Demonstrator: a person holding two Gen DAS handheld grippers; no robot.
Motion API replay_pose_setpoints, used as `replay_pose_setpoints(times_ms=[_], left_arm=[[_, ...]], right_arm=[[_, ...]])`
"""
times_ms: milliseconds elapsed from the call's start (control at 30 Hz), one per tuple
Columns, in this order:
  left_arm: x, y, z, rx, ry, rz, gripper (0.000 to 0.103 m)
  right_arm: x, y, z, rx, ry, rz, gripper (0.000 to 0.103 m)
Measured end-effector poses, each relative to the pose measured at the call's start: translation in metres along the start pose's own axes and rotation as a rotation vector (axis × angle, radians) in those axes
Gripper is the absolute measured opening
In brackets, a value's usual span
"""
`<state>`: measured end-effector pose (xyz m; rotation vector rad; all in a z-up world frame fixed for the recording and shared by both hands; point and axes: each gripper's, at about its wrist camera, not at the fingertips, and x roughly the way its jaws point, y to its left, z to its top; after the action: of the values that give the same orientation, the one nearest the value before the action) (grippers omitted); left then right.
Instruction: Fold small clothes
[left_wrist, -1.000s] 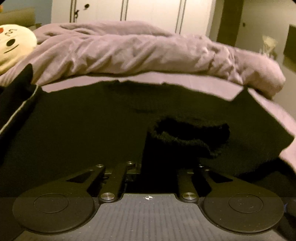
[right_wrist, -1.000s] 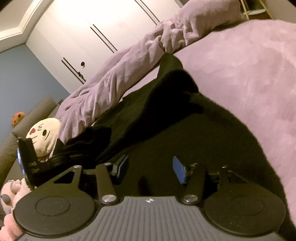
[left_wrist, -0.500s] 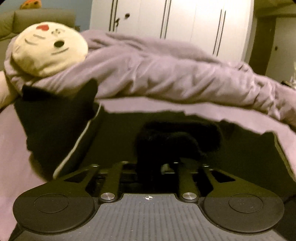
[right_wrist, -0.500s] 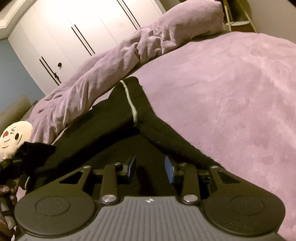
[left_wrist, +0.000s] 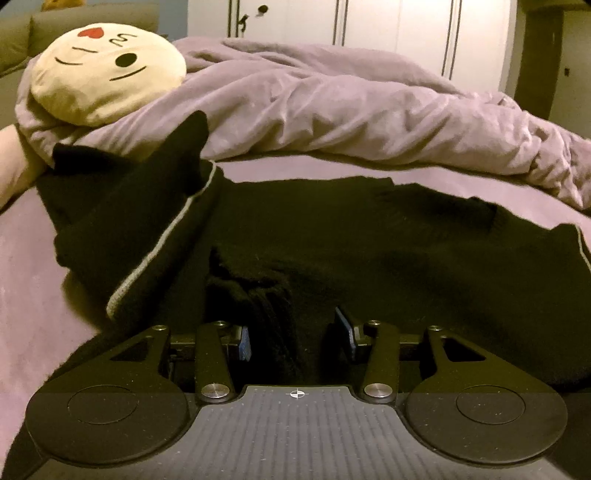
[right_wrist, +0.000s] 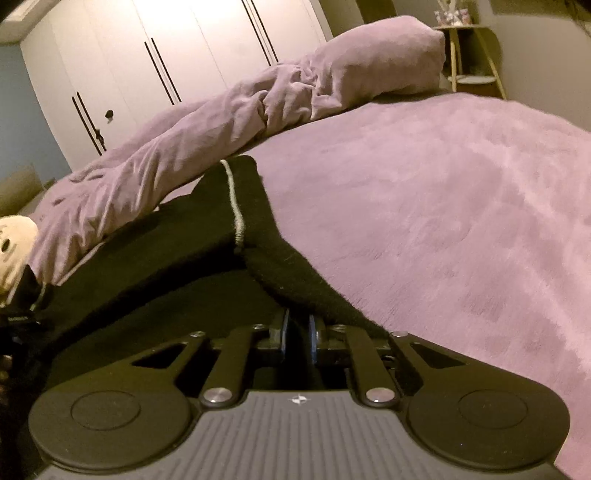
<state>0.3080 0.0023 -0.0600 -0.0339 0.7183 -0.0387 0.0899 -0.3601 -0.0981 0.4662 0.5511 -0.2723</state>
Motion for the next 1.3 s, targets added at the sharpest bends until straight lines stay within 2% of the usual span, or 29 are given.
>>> replay_pose_setpoints(times_ms=[167,233,267,367,400,533,633,767,867,933,1033,1100,1133,1200,1267,1300], left_arm=[[0.005,-0.001,-0.001,0.010,0.022,0.021,0.045],[0.007,0.000,-0.001,0.004,0.024,0.058,0.025],[0.008,0.002,-0.001,0.003,0.029,0.083,0.025],[-0.002,0.012,0.000,-0.034,0.035,0.093,0.038],[-0.009,0.016,-0.003,-0.031,0.020,0.102,0.046],[-0.050,0.023,-0.024,0.042,-0.036,0.069,0.063],[-0.082,0.024,-0.052,0.088,-0.055,0.043,0.070],[-0.107,0.023,-0.086,0.125,-0.022,0.051,0.073],[-0.128,0.028,-0.106,0.113,0.005,0.057,0.074],[-0.141,0.032,-0.119,0.095,0.026,0.039,0.078],[-0.156,0.033,-0.134,0.112,0.045,0.048,0.079],[-0.162,0.035,-0.139,0.118,0.078,0.025,0.079],[-0.164,0.037,-0.139,0.124,0.087,0.009,0.079],[-0.169,0.043,-0.133,0.133,0.081,-0.003,0.080],[-0.171,0.055,-0.121,0.094,0.040,-0.002,0.084],[-0.171,0.062,-0.113,0.068,0.019,-0.003,0.090]], right_arm=[[0.004,0.004,-0.002,-0.090,-0.016,-0.042,0.003],[0.004,0.002,-0.003,-0.109,-0.024,-0.049,0.001],[0.004,0.001,-0.003,-0.114,-0.025,-0.049,0.001],[-0.001,0.003,-0.001,-0.128,-0.017,-0.068,0.001],[-0.006,0.003,-0.001,-0.131,-0.008,-0.072,0.002],[-0.032,-0.008,-0.008,-0.081,0.027,-0.035,0.003],[-0.054,-0.021,-0.020,-0.055,0.053,-0.016,0.003],[-0.081,-0.025,-0.032,-0.128,0.099,-0.061,0.003],[-0.099,-0.023,-0.039,-0.211,0.150,-0.096,0.003],[-0.111,-0.023,-0.044,-0.215,0.199,-0.094,0.003],[-0.125,-0.016,-0.058,-0.290,0.272,-0.101,0.004],[-0.129,-0.013,-0.062,-0.315,0.330,-0.106,0.004],[-0.134,-0.010,-0.059,-0.320,0.328,-0.118,0.006],[-0.138,-0.004,-0.051,-0.307,0.313,-0.140,0.018],[-0.141,0.006,-0.044,-0.315,0.247,-0.104,0.039],[-0.139,0.013,-0.043,-0.328,0.231,-0.087,0.042]])
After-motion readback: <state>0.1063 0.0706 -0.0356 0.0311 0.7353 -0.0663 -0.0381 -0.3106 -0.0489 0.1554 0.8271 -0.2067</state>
